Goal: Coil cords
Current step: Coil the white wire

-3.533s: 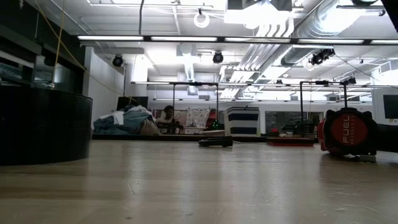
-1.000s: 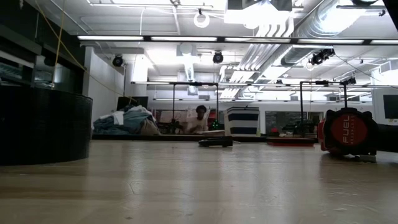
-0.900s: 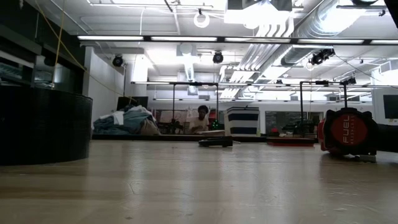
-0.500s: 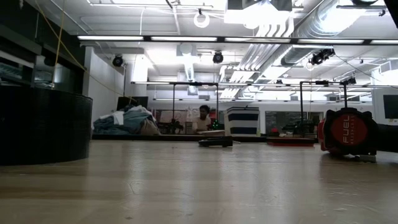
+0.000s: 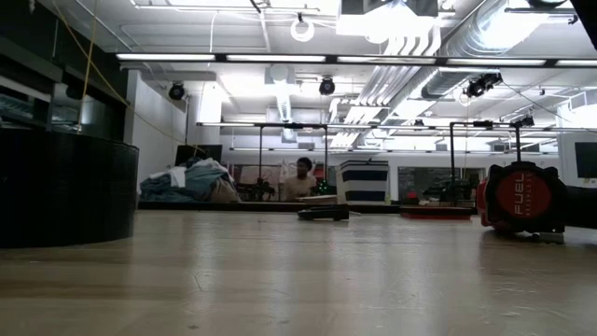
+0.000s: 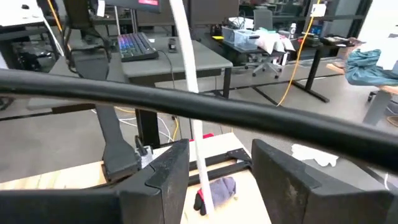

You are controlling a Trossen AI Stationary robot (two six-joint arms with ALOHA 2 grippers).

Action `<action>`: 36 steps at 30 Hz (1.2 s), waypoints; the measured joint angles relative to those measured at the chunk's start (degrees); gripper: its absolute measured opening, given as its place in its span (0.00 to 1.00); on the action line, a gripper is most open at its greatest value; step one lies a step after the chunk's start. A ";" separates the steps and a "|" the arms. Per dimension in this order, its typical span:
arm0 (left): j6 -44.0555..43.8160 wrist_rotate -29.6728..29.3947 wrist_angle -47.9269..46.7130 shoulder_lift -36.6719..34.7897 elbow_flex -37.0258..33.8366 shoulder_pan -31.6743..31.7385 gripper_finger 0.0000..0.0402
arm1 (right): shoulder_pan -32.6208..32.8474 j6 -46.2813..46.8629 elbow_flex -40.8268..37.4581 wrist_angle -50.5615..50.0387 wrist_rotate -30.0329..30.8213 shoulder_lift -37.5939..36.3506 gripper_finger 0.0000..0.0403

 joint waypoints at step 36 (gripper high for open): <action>-1.58 0.30 0.85 0.50 -0.01 0.00 0.00 | -2.13 0.16 0.04 -2.85 -8.23 0.72 0.29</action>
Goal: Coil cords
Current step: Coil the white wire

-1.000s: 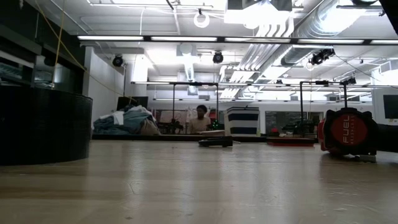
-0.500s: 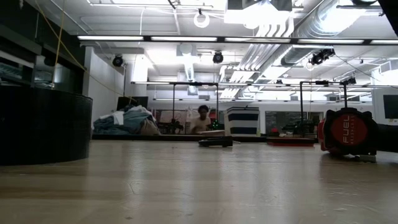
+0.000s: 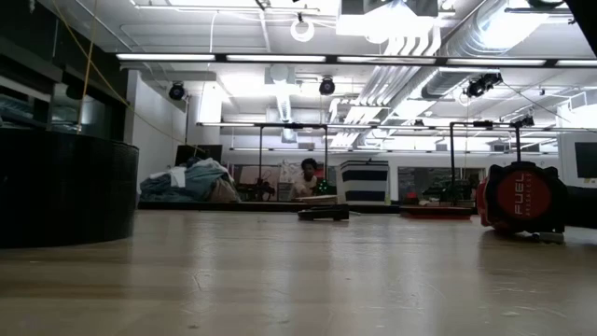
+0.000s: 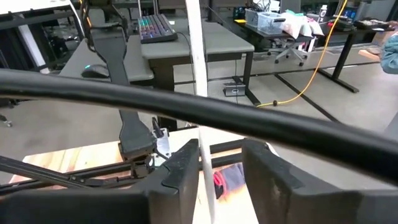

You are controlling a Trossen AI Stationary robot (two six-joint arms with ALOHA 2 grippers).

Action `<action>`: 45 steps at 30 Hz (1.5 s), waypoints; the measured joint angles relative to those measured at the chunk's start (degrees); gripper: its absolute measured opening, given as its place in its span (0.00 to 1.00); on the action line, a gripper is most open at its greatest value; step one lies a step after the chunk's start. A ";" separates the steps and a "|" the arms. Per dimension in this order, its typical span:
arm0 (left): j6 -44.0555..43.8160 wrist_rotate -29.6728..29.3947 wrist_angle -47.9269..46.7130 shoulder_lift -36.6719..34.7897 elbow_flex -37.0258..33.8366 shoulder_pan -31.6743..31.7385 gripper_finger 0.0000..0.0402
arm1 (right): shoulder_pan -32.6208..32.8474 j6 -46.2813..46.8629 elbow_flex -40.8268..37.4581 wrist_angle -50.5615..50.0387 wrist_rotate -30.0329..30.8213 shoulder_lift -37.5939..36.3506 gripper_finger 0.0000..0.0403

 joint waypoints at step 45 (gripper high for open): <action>-48.50 31.93 11.69 10.09 0.03 -1.00 0.00 | 10.59 -6.76 -0.04 23.06 -1.06 1.40 0.00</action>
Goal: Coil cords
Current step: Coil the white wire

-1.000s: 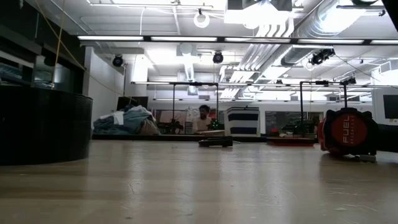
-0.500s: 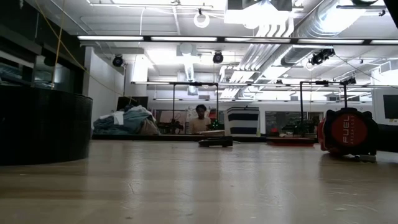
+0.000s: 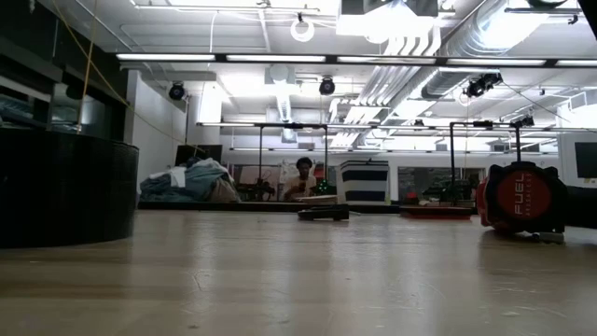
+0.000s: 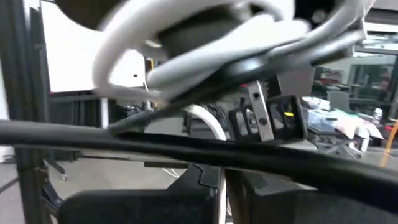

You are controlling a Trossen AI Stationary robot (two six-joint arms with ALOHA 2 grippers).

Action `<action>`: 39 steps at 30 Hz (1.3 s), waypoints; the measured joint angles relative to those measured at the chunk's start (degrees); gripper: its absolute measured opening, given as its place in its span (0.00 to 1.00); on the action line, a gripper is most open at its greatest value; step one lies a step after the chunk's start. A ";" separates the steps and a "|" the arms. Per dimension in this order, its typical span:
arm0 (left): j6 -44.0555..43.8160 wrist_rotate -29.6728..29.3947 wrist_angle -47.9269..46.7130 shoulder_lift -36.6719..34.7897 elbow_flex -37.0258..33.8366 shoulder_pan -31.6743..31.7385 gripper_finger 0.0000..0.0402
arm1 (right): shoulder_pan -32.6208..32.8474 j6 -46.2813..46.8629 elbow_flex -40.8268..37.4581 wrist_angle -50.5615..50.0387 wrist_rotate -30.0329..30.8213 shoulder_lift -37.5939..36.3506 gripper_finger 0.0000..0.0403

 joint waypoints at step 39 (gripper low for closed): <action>5.65 -2.15 -0.47 0.89 -0.02 -2.36 0.00 | -3.42 2.44 0.00 3.18 -10.80 0.07 0.00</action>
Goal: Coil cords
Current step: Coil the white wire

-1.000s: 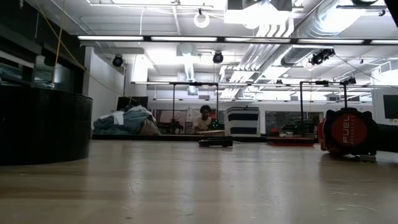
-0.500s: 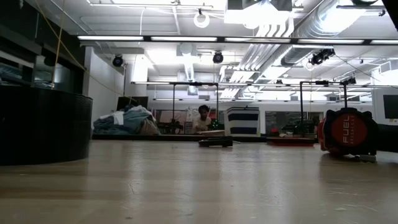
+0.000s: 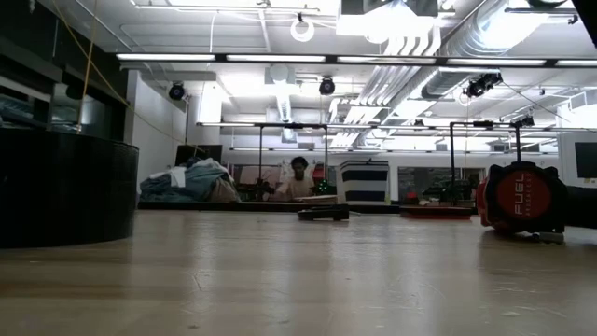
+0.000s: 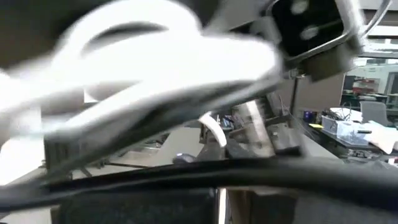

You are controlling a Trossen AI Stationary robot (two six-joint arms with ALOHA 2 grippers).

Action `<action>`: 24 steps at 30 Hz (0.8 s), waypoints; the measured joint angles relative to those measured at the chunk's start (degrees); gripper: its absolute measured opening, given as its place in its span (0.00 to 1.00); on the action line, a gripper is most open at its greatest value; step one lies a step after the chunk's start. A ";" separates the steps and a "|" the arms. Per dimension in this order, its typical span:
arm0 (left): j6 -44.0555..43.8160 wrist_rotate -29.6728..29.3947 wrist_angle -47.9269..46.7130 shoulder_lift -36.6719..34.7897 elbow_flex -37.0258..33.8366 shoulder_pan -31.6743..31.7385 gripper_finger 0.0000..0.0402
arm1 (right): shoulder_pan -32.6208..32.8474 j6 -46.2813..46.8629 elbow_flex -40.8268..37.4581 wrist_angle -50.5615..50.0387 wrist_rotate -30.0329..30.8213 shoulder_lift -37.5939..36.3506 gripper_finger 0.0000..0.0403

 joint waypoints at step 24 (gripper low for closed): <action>4.87 -0.63 -22.99 -2.03 -0.04 -1.29 0.00 | -3.51 0.59 0.07 0.06 -0.53 -0.30 0.00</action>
